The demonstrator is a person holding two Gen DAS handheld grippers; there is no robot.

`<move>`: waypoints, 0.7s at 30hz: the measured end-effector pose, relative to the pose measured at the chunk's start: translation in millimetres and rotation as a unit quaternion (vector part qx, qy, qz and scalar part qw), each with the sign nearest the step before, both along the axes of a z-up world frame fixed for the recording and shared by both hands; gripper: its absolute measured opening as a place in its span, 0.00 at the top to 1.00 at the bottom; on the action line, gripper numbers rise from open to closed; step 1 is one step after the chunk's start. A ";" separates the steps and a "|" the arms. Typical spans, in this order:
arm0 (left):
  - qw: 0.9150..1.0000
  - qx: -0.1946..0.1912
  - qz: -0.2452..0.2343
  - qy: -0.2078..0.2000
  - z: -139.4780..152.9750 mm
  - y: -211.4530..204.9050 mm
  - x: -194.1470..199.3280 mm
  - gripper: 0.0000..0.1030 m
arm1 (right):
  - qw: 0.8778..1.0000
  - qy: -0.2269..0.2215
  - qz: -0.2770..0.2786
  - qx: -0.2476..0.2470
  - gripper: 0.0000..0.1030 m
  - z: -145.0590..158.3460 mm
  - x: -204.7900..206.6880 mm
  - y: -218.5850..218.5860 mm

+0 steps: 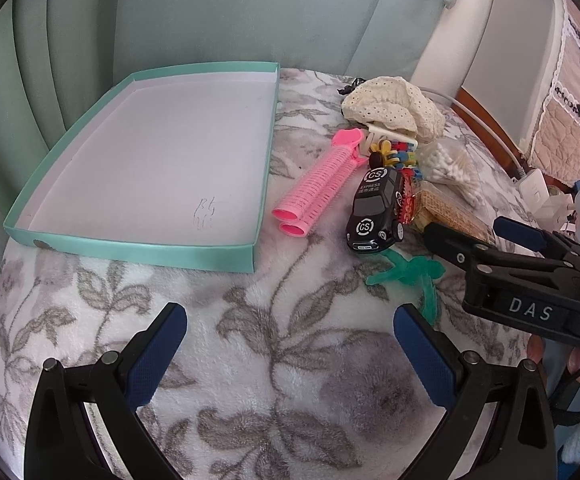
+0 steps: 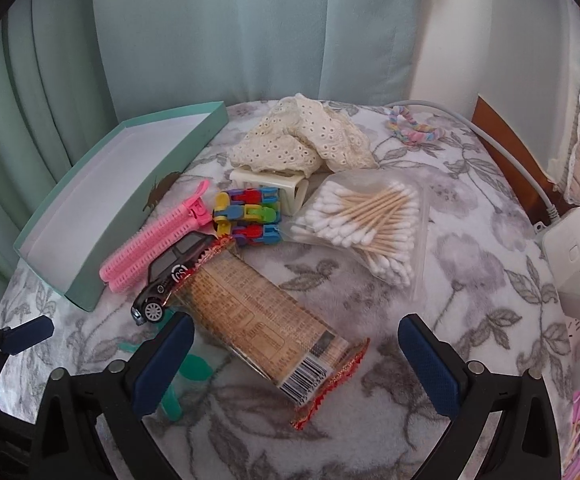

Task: Organize objects
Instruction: 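Reach both grippers toward the snack bar and green toy, then grasp the green toy with the left gripper while the right gripper grasps the snack bar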

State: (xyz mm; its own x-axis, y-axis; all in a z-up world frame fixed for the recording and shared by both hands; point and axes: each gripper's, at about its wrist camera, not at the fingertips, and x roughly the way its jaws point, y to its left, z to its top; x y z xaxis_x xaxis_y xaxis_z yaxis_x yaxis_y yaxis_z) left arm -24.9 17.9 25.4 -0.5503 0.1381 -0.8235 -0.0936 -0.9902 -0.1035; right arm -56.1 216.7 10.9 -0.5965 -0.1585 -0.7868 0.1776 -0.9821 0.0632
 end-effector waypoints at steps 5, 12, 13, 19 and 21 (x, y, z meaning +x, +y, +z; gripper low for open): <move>1.000 -0.002 -0.003 0.000 1.9 1.3 1.4 0.00 | 1.000 -0.005 -0.006 -0.011 0.11 0.6 -5.9 2.1; 1.000 -0.011 -0.021 0.003 4.2 14.3 2.7 0.00 | 1.000 -0.007 -0.014 -0.024 0.44 3.6 -2.4 11.6; 1.000 -0.013 -0.024 0.003 4.8 17.0 2.7 0.00 | 1.000 -0.009 -0.015 -0.025 0.45 3.8 -2.0 13.0; 0.999 -0.014 -0.050 0.002 5.5 36.1 1.1 0.00 | 0.999 -0.014 -0.014 -0.032 0.55 3.9 6.8 19.4; 0.998 -0.017 -0.058 0.001 4.4 42.3 -0.1 0.00 | 0.999 -0.015 -0.014 -0.035 0.56 3.3 11.0 22.9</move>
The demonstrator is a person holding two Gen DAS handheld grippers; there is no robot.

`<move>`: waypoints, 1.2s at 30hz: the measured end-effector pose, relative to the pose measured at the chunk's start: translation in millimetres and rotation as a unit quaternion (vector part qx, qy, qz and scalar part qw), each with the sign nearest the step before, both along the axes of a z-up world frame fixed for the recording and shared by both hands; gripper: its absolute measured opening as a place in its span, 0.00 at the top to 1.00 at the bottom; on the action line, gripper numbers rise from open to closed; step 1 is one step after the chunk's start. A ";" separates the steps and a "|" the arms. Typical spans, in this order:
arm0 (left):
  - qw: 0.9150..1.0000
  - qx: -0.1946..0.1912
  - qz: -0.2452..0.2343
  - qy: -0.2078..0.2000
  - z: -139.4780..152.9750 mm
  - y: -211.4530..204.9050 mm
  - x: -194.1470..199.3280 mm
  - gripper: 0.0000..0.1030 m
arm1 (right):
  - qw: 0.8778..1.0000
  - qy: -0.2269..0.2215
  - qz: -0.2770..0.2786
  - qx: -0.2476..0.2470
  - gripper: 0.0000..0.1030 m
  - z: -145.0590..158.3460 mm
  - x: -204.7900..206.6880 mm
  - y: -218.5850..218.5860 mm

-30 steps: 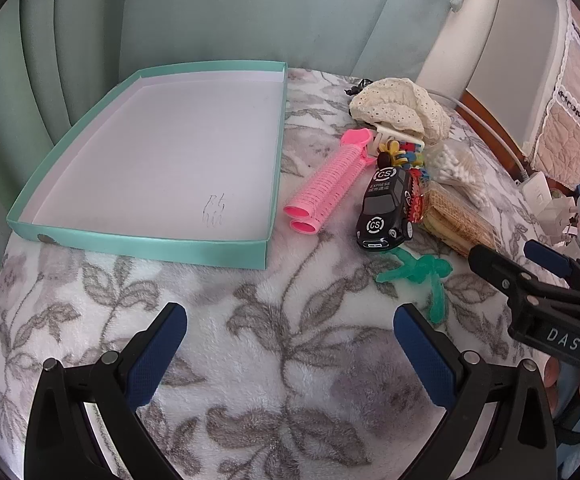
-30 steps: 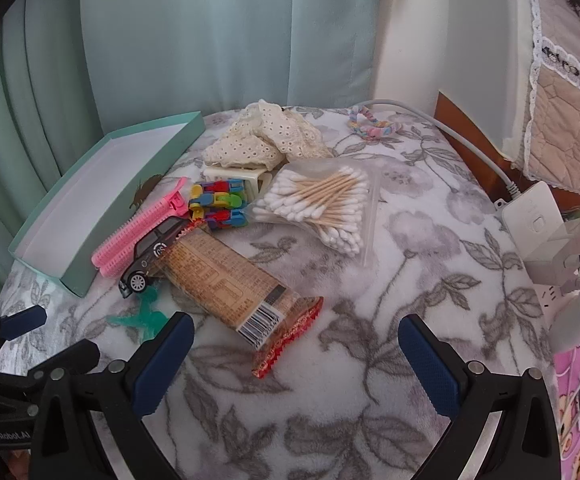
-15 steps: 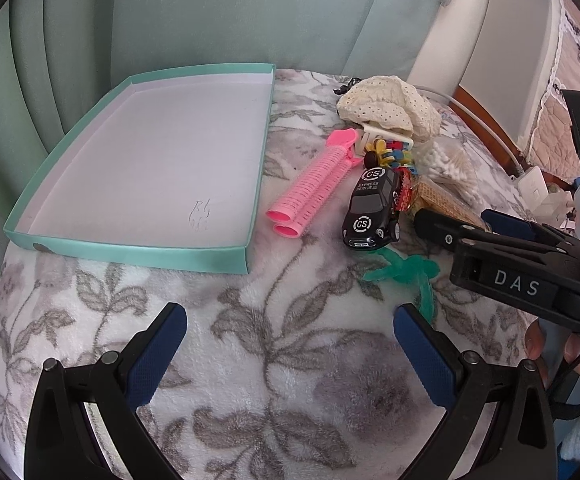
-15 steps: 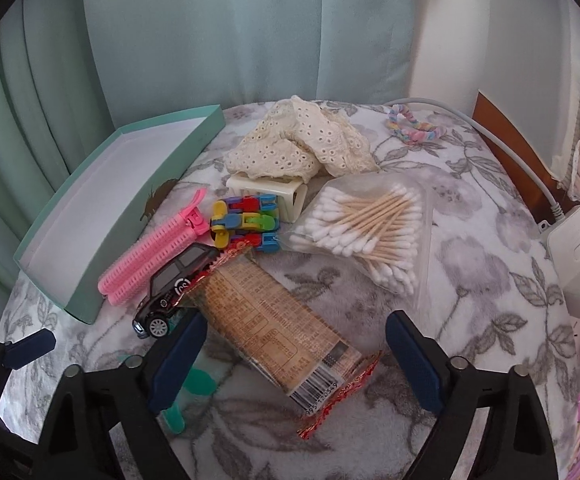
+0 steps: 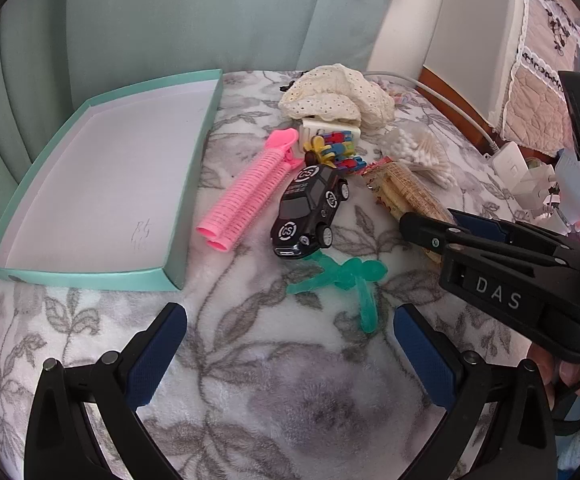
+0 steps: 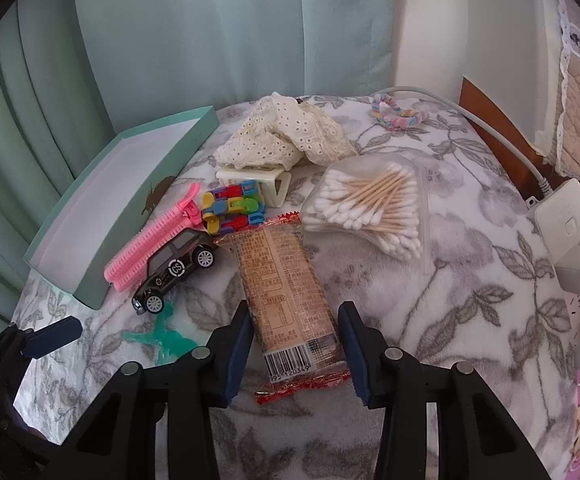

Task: Organize objects
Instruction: 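Grasp the green toy with the left gripper while the right gripper grasps the snack bar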

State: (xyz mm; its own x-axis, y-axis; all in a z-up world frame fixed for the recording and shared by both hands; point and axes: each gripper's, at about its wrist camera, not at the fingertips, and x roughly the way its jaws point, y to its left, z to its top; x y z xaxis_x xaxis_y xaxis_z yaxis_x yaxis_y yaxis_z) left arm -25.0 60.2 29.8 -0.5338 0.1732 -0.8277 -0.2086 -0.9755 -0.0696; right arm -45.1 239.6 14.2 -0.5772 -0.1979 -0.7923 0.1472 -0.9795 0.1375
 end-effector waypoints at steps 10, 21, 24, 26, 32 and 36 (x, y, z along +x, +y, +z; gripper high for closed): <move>1.000 -0.015 -0.010 -0.017 -11.0 15.1 -15.8 0.15 | 1.000 -0.009 -0.007 -0.008 0.57 -7.2 12.4 12.8; 0.999 -0.022 -0.025 0.000 -8.4 15.4 -14.0 0.53 | 1.000 -0.008 -0.005 0.001 0.57 -10.0 12.3 11.9; 0.999 -0.021 -0.028 0.002 -7.5 13.4 -12.4 0.58 | 1.000 -0.009 -0.006 0.004 0.57 -10.0 12.3 10.9; 1.000 -0.014 -0.028 0.001 -6.5 10.2 -11.6 0.59 | 1.000 -0.008 -0.006 0.003 0.57 -10.0 12.3 11.4; 1.000 0.002 -0.025 -0.002 -4.2 3.9 -10.0 0.62 | 1.000 -0.010 -0.009 -0.003 0.58 -7.8 14.6 12.1; 1.000 0.013 -0.021 -0.004 -1.6 -2.5 -8.5 0.62 | 1.000 -0.010 -0.009 -0.006 0.60 -3.6 19.0 11.3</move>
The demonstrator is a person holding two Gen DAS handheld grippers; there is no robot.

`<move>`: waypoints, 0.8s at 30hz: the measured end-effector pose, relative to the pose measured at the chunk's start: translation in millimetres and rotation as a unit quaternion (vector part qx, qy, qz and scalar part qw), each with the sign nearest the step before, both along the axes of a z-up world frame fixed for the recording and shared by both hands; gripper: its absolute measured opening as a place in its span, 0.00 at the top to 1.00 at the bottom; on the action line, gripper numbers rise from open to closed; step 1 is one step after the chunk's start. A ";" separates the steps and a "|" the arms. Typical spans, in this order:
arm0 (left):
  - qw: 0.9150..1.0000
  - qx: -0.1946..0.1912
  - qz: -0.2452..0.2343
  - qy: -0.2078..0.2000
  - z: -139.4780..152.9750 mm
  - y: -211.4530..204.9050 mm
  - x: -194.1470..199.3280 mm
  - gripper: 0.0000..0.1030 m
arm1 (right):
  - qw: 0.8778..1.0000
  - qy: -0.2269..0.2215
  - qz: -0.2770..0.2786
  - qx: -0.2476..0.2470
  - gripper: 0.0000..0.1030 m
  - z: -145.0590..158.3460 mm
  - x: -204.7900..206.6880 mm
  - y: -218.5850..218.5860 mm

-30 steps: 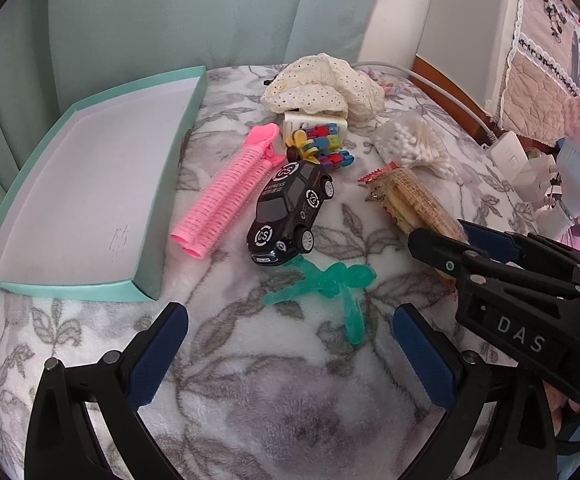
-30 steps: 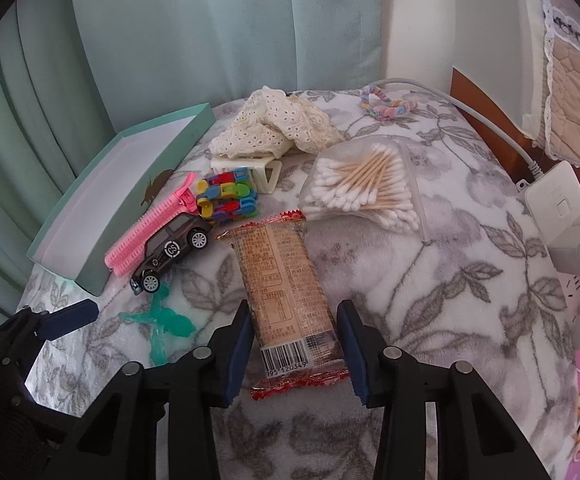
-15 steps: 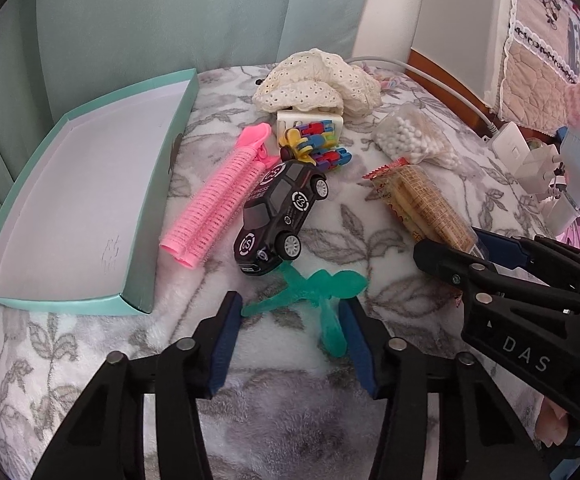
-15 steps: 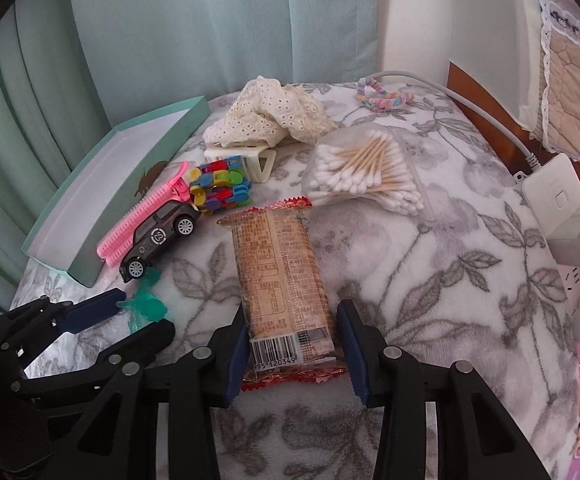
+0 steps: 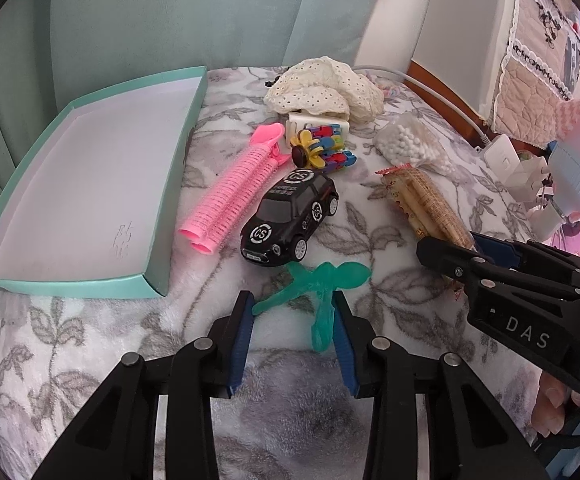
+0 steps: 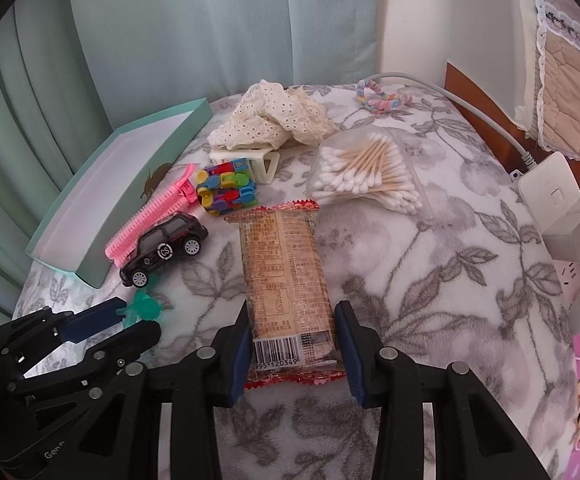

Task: Organize objects
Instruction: 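Grasp the green toy with the left gripper while the right gripper grasps the snack bar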

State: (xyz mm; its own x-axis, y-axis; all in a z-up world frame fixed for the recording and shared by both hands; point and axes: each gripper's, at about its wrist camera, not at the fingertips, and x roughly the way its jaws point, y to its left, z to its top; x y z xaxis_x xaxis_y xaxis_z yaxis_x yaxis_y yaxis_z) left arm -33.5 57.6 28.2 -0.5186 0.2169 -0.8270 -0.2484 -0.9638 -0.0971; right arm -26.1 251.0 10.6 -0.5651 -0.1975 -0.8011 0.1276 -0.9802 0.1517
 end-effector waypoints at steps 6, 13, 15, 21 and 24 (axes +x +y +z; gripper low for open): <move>1.000 0.020 0.000 0.003 8.4 -9.1 5.2 0.62 | 1.000 0.015 -0.001 0.000 0.61 12.6 7.7 -4.9; 0.999 0.033 -0.003 0.013 13.6 -12.5 7.5 0.62 | 1.000 0.029 -0.004 0.006 0.61 26.0 11.3 -9.1; 0.999 0.033 0.000 0.013 13.9 -15.2 7.8 0.62 | 1.000 0.029 -0.005 0.005 0.61 26.4 11.1 -10.0; 0.999 0.044 0.011 0.014 18.1 -29.7 13.2 0.62 | 0.999 0.030 0.000 0.012 0.61 28.7 13.6 -16.5; 0.999 0.046 0.012 0.018 19.9 -33.4 16.7 0.62 | 0.999 0.030 0.000 0.014 0.61 29.5 14.7 -19.6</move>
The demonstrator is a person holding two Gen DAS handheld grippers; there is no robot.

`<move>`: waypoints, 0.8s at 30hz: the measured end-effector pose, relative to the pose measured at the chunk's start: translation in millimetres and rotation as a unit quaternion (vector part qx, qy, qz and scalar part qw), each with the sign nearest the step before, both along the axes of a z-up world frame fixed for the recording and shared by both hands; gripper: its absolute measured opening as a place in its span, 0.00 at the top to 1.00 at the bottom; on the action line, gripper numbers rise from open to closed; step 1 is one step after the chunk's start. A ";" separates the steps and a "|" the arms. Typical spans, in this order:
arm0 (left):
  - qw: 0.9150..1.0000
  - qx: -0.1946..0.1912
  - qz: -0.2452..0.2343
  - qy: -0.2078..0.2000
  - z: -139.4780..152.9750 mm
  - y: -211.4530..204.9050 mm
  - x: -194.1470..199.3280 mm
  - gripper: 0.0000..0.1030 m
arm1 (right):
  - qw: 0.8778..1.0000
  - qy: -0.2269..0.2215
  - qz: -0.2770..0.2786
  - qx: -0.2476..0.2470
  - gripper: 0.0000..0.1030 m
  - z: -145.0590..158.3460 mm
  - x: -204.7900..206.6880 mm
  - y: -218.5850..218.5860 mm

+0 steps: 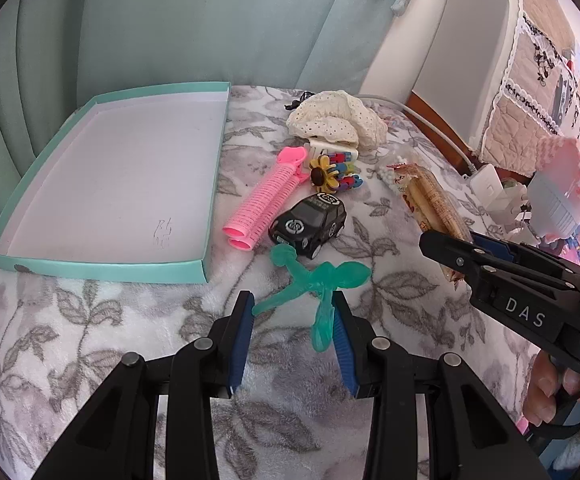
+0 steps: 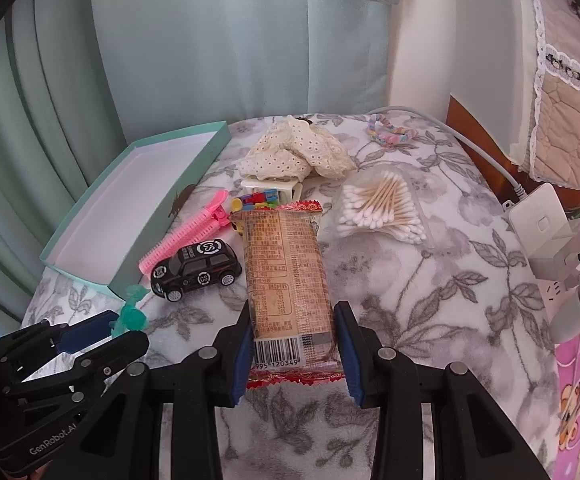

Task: Organize objects
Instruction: 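Grasp the green toy with the left gripper while the right gripper grasps the snack bar, then carry the green toy and snack bar into the mint tray and release both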

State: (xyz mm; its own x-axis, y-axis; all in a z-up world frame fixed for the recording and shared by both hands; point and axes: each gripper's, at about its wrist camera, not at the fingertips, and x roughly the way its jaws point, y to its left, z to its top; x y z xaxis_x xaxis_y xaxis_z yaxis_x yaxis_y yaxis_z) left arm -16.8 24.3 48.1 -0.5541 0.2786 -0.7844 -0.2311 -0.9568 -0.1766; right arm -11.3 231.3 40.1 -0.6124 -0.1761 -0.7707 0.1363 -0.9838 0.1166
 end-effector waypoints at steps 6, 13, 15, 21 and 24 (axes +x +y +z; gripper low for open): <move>1.000 0.009 0.006 0.007 4.0 -8.9 2.8 0.62 | 1.000 0.005 0.003 0.006 0.61 4.7 2.2 -8.1; 0.999 0.020 0.028 0.024 19.1 -30.7 -8.4 0.62 | 1.000 0.024 0.014 0.011 0.61 21.3 -1.4 -23.3; 0.999 0.023 0.038 0.030 24.4 -40.3 -13.7 0.62 | 0.999 0.031 0.021 0.012 0.61 26.7 -3.4 -30.8; 0.995 0.020 0.079 0.057 41.8 -74.8 -25.2 0.62 | 0.998 0.041 0.045 0.013 0.61 35.5 -9.9 -58.9; 0.992 0.011 0.107 0.063 46.6 -96.0 -33.3 0.62 | 0.997 0.039 0.060 0.014 0.61 34.9 -14.8 -76.1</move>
State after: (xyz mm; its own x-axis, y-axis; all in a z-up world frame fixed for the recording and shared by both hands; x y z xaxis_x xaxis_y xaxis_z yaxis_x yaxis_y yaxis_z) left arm -50.1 -71.7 94.6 -0.6958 0.1593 -0.7004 -0.0441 -0.9827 -0.1798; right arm -26.2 155.3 75.0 -0.6463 -0.2313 -0.7272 0.2614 -0.9624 0.0737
